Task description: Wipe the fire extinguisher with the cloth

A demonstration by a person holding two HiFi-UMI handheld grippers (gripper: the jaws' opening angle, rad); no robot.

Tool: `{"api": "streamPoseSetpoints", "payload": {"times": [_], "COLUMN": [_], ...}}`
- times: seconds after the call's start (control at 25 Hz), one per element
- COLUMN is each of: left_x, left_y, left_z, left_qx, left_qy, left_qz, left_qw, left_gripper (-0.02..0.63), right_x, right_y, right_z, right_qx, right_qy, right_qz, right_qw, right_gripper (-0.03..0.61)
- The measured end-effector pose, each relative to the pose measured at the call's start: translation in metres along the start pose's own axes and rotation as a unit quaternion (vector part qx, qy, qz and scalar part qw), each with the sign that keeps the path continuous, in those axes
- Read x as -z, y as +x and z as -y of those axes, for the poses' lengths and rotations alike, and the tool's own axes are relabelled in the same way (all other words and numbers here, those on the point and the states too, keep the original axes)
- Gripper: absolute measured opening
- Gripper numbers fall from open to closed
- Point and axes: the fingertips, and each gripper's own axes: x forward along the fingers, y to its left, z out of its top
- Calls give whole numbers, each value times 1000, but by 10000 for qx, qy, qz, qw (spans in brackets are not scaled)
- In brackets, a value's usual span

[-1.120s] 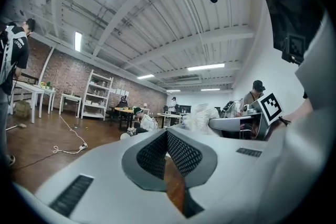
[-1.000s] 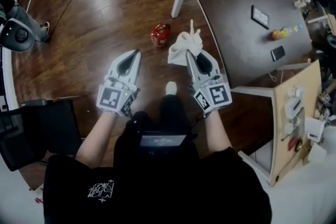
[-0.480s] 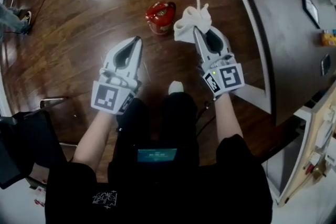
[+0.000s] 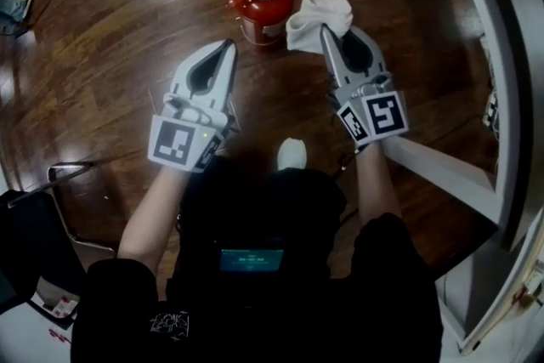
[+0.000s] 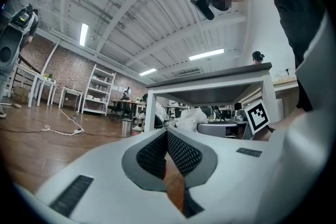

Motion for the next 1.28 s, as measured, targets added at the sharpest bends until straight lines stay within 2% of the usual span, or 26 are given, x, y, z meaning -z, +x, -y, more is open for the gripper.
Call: {"api": "streamPoseSetpoints", "payload": {"times": [0.44, 0.8, 1.28], "left_x": [34, 41, 47], "left_y": [-22, -38, -52], "left_z": [7, 1, -3], "left_qx": [19, 7, -52], "left_qy": [-76, -90, -86], "left_qz": [-17, -10, -69], "left_qw": [10000, 10000, 9999], "left_gripper": [2, 2, 2], "right_x": [22, 25, 29], "right_y": [-3, 6, 65], "right_z": [-6, -16, 24], "right_qx": [156, 144, 250], "right_qy": [-34, 7, -221], "right_qz": [175, 256, 220], "right_qw": [9997, 9996, 9992], "right_gripper": [98, 100, 100]}}
